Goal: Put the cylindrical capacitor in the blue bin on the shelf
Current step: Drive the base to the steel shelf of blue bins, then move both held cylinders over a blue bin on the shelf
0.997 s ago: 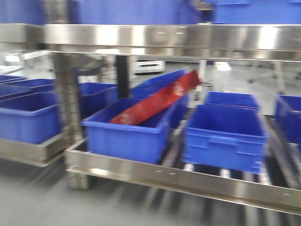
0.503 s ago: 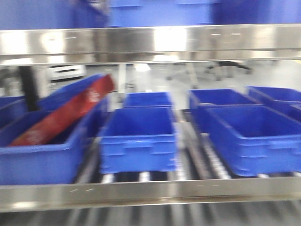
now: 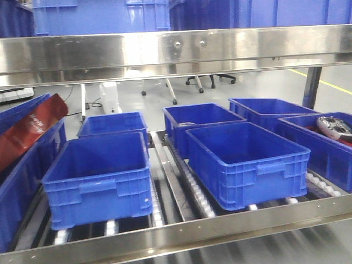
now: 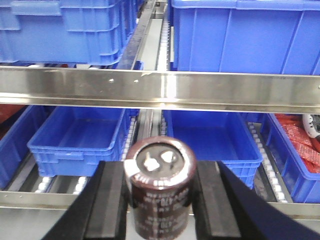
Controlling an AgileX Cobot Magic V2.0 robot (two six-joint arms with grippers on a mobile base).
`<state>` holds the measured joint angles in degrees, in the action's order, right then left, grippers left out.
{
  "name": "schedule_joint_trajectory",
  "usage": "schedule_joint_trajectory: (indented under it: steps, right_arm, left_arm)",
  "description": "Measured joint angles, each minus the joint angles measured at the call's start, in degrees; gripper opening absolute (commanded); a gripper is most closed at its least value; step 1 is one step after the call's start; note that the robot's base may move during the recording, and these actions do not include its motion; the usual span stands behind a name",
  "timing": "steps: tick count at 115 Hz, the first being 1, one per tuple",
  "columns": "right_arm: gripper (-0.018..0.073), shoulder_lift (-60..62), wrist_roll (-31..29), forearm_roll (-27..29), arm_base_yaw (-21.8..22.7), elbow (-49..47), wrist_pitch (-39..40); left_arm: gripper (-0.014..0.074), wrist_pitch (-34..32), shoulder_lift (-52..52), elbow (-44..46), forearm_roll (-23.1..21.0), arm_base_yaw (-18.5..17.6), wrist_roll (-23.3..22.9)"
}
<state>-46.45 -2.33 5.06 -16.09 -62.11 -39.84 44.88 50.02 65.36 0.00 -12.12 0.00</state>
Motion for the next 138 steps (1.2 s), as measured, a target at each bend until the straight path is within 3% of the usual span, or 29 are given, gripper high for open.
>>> schedule_joint_trajectory:
  steps: [138]
  right_arm:
    - [-0.0162,0.0,0.0,0.0,0.0,0.0,0.0]
  left_arm:
    - [-0.0111,0.0,0.0,0.0,0.0,0.0,0.0]
